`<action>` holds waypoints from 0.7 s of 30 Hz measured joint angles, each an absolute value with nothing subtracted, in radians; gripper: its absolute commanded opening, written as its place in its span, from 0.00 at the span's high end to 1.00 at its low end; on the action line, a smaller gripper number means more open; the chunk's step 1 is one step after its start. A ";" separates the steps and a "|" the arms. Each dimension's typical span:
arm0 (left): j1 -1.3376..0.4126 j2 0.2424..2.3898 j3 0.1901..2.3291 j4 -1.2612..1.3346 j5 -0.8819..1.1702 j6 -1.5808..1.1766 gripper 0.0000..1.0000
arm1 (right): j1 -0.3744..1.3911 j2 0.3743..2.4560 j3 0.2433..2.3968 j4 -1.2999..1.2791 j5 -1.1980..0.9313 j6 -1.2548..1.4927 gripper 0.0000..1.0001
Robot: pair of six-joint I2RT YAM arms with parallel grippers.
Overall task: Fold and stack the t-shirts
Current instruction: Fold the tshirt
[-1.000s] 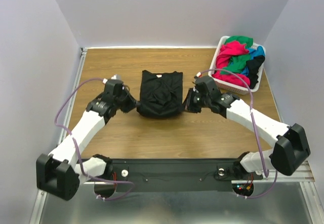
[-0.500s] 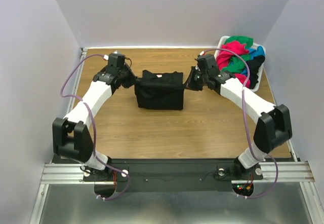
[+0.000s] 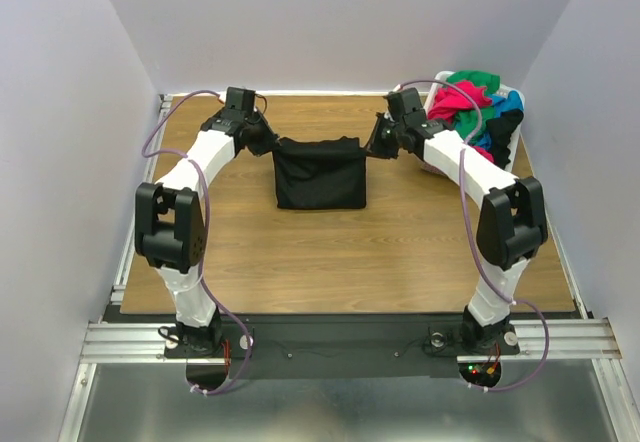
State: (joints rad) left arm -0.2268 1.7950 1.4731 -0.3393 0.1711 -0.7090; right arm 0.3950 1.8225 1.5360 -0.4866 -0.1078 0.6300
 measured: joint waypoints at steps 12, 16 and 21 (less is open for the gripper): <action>-0.200 1.994 1.617 -0.329 0.183 -0.695 1.00 | 0.374 2.077 1.752 -0.484 -0.097 0.598 1.00; -0.196 2.059 1.647 -0.335 0.178 -0.696 1.00 | 0.373 2.141 1.792 -0.487 -0.084 0.598 0.99; -0.194 2.115 1.694 -0.334 0.175 -0.694 1.00 | 0.372 2.188 1.844 -0.486 -0.080 0.598 0.99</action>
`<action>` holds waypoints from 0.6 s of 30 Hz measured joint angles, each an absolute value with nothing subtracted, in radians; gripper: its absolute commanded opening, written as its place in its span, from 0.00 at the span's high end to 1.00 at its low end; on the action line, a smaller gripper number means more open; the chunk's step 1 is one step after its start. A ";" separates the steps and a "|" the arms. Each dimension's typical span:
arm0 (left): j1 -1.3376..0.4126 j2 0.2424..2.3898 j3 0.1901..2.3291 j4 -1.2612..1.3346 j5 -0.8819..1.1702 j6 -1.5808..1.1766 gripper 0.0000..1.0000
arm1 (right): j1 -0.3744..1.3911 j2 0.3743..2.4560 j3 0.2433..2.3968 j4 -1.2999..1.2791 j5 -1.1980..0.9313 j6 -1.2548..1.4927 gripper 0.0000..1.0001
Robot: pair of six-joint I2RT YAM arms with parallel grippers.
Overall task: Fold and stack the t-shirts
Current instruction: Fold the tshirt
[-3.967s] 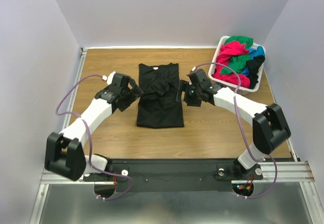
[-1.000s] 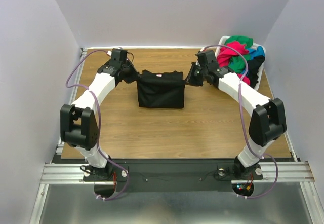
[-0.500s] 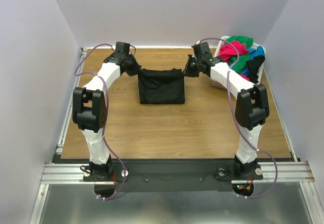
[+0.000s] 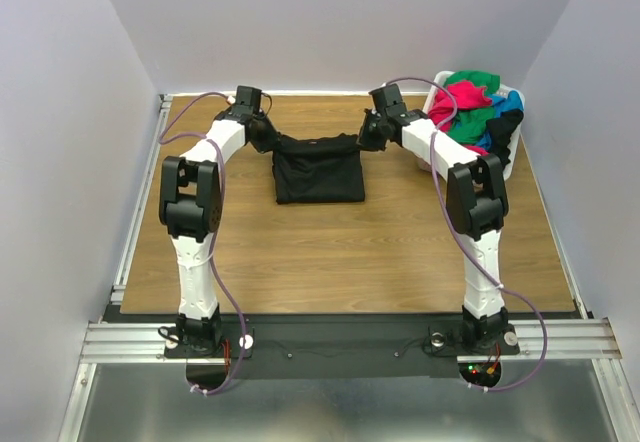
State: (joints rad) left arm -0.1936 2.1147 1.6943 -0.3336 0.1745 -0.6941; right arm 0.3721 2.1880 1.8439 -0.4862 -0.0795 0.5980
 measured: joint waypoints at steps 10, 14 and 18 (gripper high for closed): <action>-0.192 2.136 1.755 -0.340 0.168 -0.671 0.27 | 0.366 2.207 1.899 -0.484 -0.059 0.598 0.27; -0.191 2.122 1.734 -0.340 0.154 -0.661 0.01 | 0.361 2.204 1.898 -0.486 -0.064 0.594 0.08; -0.188 2.065 1.676 -0.339 0.129 -0.640 0.01 | 0.361 2.152 1.835 -0.482 -0.096 0.588 0.00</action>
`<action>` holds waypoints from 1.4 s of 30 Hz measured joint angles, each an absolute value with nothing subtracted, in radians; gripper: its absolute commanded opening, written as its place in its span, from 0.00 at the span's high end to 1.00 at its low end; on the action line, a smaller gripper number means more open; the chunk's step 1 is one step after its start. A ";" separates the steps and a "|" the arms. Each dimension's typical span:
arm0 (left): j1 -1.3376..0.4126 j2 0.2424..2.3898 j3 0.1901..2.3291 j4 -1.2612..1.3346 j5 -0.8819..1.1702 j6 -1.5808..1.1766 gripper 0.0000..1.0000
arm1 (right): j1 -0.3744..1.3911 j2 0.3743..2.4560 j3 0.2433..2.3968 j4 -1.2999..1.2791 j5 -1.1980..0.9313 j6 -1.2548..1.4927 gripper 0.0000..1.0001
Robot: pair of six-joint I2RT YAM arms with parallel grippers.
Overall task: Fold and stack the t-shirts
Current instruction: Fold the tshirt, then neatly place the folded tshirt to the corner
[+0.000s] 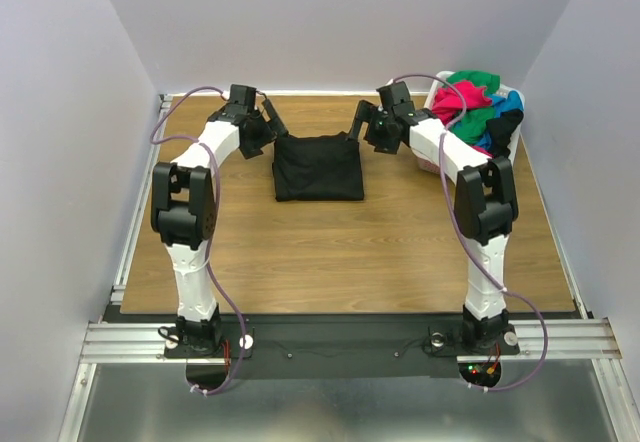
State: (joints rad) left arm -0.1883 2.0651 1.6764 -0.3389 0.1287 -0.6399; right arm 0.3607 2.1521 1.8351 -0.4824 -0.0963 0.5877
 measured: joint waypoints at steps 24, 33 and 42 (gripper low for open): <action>-0.197 2.076 1.475 -0.239 0.210 -0.455 0.68 | 0.361 1.670 1.407 -0.479 -0.097 0.515 0.00; -0.215 2.111 1.529 -0.260 0.183 -0.427 1.00 | 0.361 1.662 1.361 -0.479 -0.058 0.516 0.00; -0.191 2.192 1.774 -0.411 -0.046 -0.274 1.00 | 0.361 1.612 1.336 -0.483 0.036 0.500 0.00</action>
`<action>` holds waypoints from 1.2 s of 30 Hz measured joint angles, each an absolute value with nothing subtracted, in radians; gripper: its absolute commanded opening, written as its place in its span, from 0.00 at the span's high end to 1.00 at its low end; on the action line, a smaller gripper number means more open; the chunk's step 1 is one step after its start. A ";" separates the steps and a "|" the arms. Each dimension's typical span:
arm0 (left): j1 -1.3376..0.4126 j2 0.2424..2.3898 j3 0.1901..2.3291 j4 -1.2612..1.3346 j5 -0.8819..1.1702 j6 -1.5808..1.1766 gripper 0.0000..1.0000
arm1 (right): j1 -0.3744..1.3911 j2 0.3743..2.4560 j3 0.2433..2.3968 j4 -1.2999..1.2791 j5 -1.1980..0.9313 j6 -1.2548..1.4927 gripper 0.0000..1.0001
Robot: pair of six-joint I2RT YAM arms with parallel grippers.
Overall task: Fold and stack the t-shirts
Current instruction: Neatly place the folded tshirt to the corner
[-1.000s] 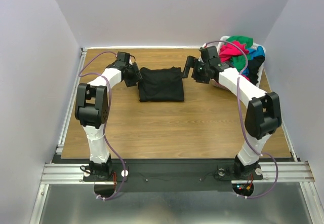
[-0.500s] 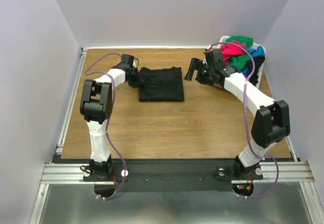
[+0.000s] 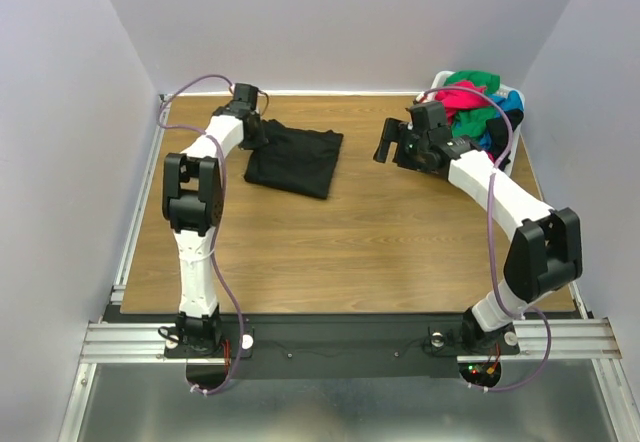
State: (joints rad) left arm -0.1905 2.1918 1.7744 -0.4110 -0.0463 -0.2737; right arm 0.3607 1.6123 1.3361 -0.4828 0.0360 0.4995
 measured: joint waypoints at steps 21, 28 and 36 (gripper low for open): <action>0.199 2.516 2.286 -0.540 -0.192 -0.015 1.00 | 0.361 1.565 1.327 -0.482 0.163 0.440 0.00; 0.210 2.545 2.363 -0.501 -0.226 0.044 1.00 | 0.361 1.571 1.327 -0.482 0.165 0.440 0.00; 0.205 2.558 2.392 -0.476 -0.270 0.062 1.00 | 0.361 1.581 1.326 -0.482 0.165 0.441 0.00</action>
